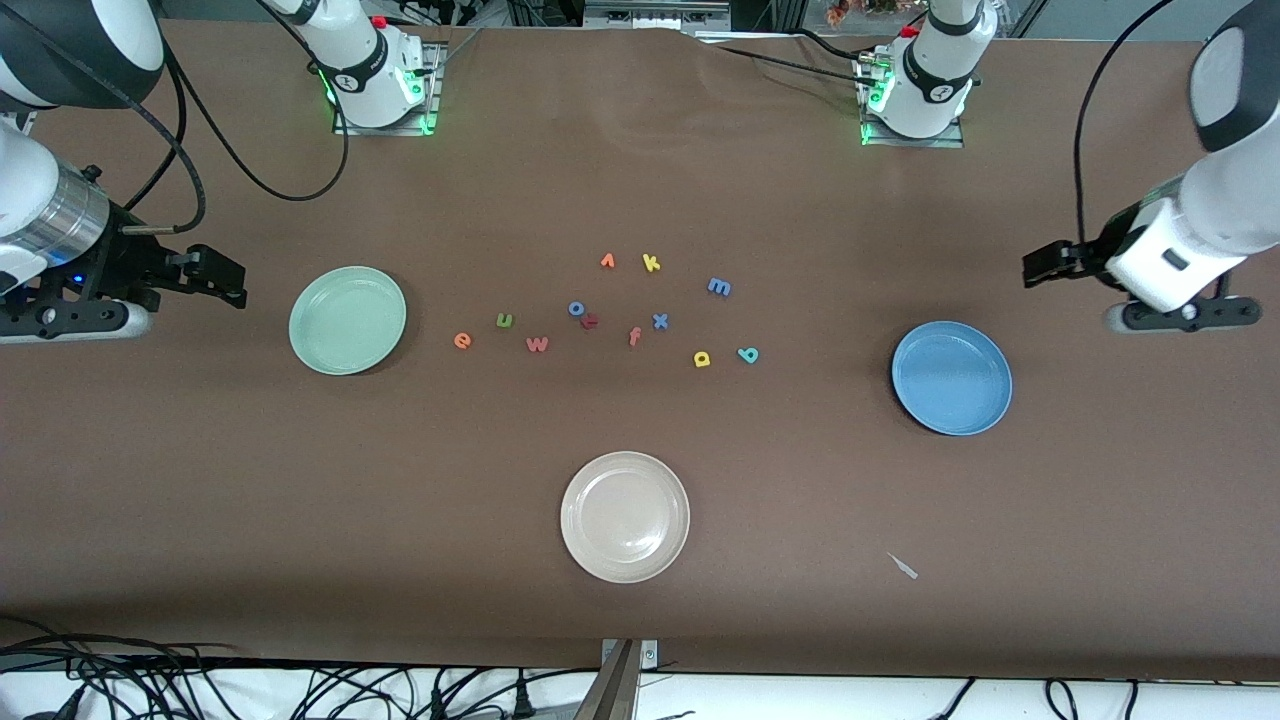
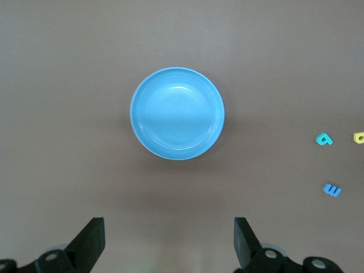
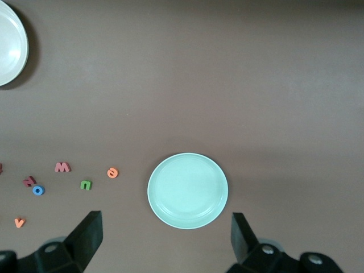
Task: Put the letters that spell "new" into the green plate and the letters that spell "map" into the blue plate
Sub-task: 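Reach the left gripper toward the yellow letter near the blue plate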
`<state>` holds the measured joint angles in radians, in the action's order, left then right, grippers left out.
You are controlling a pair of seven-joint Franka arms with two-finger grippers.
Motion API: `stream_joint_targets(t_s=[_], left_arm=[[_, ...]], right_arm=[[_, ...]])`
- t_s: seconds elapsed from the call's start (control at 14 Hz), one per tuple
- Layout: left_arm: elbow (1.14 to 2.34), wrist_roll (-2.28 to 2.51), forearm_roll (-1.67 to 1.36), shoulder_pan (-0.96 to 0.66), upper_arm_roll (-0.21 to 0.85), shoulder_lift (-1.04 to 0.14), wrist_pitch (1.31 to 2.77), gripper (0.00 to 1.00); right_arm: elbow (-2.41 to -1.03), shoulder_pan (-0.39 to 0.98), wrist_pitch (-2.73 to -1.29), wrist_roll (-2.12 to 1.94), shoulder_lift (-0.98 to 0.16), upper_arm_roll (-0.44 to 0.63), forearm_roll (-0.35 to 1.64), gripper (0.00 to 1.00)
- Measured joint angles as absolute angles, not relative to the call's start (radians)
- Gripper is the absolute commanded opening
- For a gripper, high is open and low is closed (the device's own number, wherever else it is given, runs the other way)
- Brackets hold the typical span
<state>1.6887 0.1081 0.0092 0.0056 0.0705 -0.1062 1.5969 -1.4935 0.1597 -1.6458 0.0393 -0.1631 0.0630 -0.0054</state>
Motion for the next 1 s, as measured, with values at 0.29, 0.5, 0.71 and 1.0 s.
stream_joint_targets(t_s=[0.29, 0.5, 0.71, 1.0], left_arm=[[1.682, 0.169, -0.028, -0.122, 0.078, -0.187, 1.66, 1.0], [1.681, 0.269, -0.101, -0.215, 0.081, -0.244, 1.765, 1.0], [1.681, 0.406, -0.107, -0.302, 0.082, -0.307, 1.876, 1.0], [1.683, 0.571, -0.107, -0.426, 0.082, -0.416, 2.034, 1.0]], right_arm=[[-1.494, 0.159, -1.644, 0.039, -0.163, 0.072, -0.005, 1.0], [-1.494, 0.159, -1.644, 0.039, -0.163, 0.082, -0.005, 1.0], [-1.494, 0.158, -1.645, 0.039, -0.163, 0.088, 0.0, 1.0], [-1.494, 0.158, -1.646, 0.039, -0.165, 0.09, 0.002, 1.0]])
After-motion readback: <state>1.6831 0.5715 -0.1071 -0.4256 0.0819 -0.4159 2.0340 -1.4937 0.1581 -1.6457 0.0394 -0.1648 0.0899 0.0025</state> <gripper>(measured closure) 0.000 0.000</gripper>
